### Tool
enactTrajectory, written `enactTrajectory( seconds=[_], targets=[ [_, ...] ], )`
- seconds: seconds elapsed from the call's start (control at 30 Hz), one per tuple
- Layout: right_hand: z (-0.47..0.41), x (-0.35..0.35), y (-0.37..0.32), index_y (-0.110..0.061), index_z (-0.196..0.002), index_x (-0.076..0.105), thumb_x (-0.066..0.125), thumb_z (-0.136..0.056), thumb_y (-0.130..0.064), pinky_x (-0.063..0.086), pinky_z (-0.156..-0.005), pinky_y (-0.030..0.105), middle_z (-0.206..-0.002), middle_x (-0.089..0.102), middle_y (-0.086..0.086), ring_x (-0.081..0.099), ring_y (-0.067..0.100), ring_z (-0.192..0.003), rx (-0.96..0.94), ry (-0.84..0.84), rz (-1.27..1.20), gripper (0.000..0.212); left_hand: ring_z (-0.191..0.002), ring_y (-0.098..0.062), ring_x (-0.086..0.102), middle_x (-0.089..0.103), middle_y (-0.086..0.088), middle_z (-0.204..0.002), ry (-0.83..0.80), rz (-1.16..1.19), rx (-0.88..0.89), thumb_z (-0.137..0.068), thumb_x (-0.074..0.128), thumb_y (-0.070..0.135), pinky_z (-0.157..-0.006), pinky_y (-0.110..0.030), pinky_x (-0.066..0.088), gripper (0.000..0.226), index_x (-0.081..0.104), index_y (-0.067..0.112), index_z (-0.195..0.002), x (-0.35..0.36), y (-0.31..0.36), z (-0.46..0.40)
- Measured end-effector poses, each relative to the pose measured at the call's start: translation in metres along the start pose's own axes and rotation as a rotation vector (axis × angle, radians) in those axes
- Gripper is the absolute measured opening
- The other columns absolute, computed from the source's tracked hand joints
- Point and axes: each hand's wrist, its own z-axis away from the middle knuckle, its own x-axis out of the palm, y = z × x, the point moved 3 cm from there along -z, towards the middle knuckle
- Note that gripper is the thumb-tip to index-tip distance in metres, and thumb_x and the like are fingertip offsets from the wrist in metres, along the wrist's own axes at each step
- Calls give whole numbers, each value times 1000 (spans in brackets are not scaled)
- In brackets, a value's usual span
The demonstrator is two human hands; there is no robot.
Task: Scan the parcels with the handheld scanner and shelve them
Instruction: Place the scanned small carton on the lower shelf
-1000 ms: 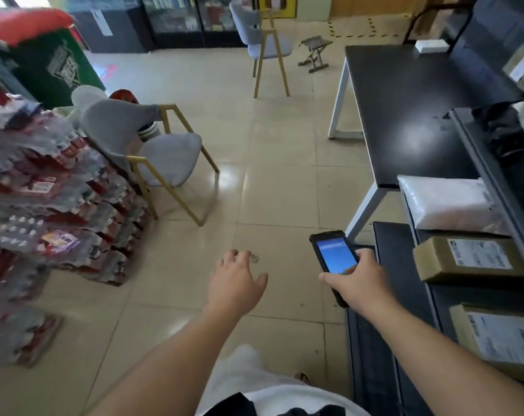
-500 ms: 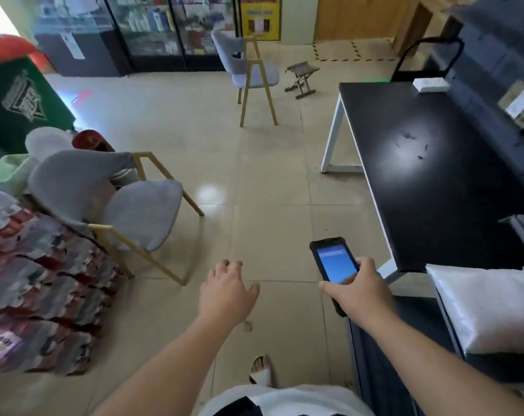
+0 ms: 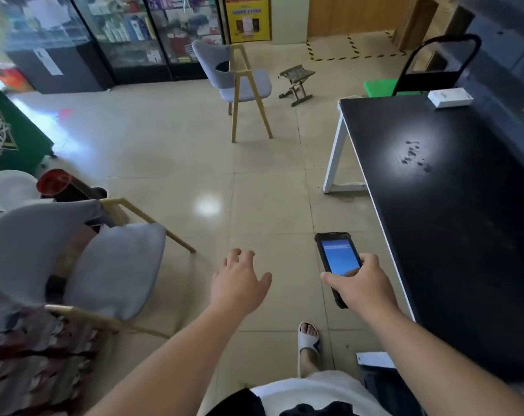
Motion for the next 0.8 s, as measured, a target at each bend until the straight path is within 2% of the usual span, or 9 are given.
enactTrajectory(
  seconds=[0.17,0.4,0.8],
  targets=[
    [-98,-10,-64,-20,-126,46,86,-71,-47,58,-78,41,-97,62,-5,63,15,-85,-35,-54,24,73,-151,-26,31,28,-2,-166,24,12,-75,-101,48,60,-119,-43,34,72,29,25,-161,-41,28,-87],
    [-209,-4,-145,-20,-125,46,86,-72,-45,57,-75,39,-94,63,-5,62,14,-83,-68,-94,59,71,-152,-28,31,28,-2,-167,21,52,-137,-101,48,61,-120,-44,33,72,30,25,-161,-81,44,-202],
    [-382,38,-307,-21,-120,48,88,-73,-46,46,-72,35,-100,60,-6,61,15,-88,6,-48,-52,67,-144,-29,38,34,-3,-160,34,54,-14,-101,51,56,-116,-42,36,69,34,22,-158,-184,47,-446]
  ],
)
